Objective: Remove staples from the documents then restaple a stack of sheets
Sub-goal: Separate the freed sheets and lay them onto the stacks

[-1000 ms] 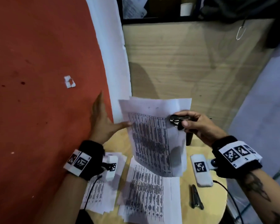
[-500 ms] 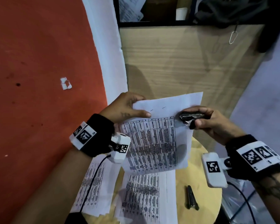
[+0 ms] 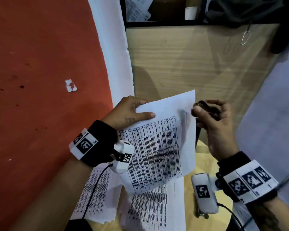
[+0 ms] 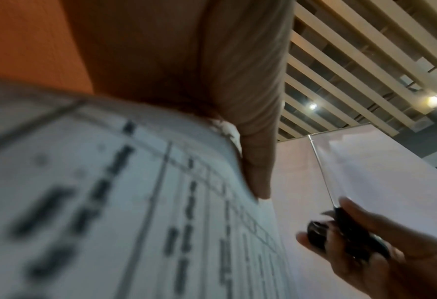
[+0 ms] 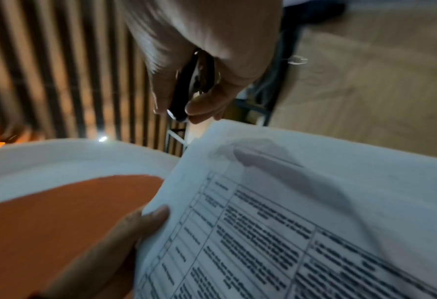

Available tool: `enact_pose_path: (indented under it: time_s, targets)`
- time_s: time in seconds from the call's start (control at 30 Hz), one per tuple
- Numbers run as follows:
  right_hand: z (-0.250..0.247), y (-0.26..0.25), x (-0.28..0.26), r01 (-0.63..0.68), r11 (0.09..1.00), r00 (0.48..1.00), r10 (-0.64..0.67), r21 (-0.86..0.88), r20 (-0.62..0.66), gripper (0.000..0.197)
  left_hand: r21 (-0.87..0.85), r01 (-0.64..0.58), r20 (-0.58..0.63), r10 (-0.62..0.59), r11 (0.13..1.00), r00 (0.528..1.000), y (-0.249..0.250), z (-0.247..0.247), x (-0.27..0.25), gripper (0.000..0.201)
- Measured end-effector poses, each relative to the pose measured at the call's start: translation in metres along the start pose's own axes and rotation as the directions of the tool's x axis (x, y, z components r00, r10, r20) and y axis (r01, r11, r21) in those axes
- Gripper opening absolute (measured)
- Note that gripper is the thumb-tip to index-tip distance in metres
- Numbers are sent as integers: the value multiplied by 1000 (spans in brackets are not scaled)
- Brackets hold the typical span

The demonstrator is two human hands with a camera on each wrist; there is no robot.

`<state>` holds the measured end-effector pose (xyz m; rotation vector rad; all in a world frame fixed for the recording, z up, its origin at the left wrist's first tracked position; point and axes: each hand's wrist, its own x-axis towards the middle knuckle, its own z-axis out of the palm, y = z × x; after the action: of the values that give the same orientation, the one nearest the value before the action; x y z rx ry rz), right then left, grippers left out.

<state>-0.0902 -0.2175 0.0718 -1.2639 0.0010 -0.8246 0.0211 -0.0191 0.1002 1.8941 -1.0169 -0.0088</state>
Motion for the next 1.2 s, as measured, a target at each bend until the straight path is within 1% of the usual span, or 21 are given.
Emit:
enact_pose_path:
  time_s: [0.03, 0.07, 0.13, 0.2, 0.23, 0.3, 0.33, 0.37, 0.43, 0.47, 0.5, 0.53, 0.57, 0.6, 0.63, 0.67, 0.8, 0.9, 1.03, 1.13, 1.2]
  targets:
    - [6, -2, -2, 7, 999, 998, -5, -33, 58, 30, 5, 0, -3, 0, 1000, 1000, 1, 1, 0, 6]
    - [13, -2, -2, -20, 999, 993, 23, -29, 112, 27, 10, 0, -5, 0, 1000, 1000, 1, 1, 1, 11]
    - [23, 1, -1, -152, 987, 973, 139, 57, 187, 26, 13, -2, -2, 2, 1000, 1000, 2, 3, 1, 24]
    - [32, 3, -2, -285, 948, 941, 248, 143, 230, 30, 18, -11, 2, 11, 1000, 1000, 4, 3, 1, 24]
    - [36, 4, -3, -325, 929, 929, 278, 176, 244, 32, 12, -8, 4, 8, 1000, 1000, 5, 3, 1, 21]
    - [41, 3, -5, -350, 908, 922, 290, 230, 256, 40, -13, 1, 6, -1, 1000, 1000, 5, 3, 0, 19]
    - [41, 2, -6, -337, 914, 925, 275, 228, 262, 45, -26, 9, 9, -9, 1000, 1000, 5, 3, -1, 19]
    - [41, 2, -7, -299, 936, 932, 244, 184, 269, 49, -35, 20, 11, -19, 999, 1000, 4, 2, -2, 18]
    - [40, 2, -9, -130, 991, 947, 136, -41, 290, 56, -48, 35, 15, -34, 998, 999, 4, -1, -3, 10]
    - [40, 2, -10, -4, 984, 950, 60, -180, 307, 56, -48, 32, 17, -31, 998, 999, 4, -3, -4, 9]
    - [39, 1, -11, 134, 942, 943, -26, -308, 331, 52, -41, 24, 19, -23, 999, 1000, 3, -4, -4, 12]
    - [39, -1, -12, 287, 860, 919, -124, -422, 373, 48, -32, 16, 23, -15, 999, 1000, 3, -6, -4, 13]
    - [39, -2, -11, 443, 739, 870, -218, -508, 441, 44, -18, 9, 25, -9, 1000, 1000, 3, -7, -4, 12]
    - [39, -3, -10, 558, 616, 813, -270, -556, 516, 43, 3, -1, 26, 1, 1000, 1000, 4, -8, -4, 11]
    - [40, -4, -8, 629, 526, 765, -288, -573, 575, 44, 24, -10, 26, 9, 1000, 1000, 5, -9, -4, 12]
    - [40, -4, -7, 662, 485, 737, -288, -571, 611, 46, 39, -13, 25, 12, 999, 1000, 6, -9, -3, 12]
    - [40, 1, -5, 726, 456, 673, -315, -515, 669, 49, 47, -29, 33, 27, 998, 999, 9, -6, -1, 17]
    - [40, -1, -5, 751, 448, 647, -347, -486, 679, 47, 27, -28, 42, 27, 999, 999, 12, -7, -2, 12]
    - [40, -4, -5, 773, 422, 622, -363, -473, 693, 45, 19, -49, 60, 48, 999, 997, 17, -8, -4, 21]
    - [39, -6, -4, 788, 414, 604, -373, -456, 704, 44, 25, -58, 71, 56, 998, 996, 19, -9, -4, 22]
    - [39, -6, -4, 801, 393, 589, -380, -452, 713, 44, 36, -69, 70, 67, 997, 995, 19, -9, -3, 28]
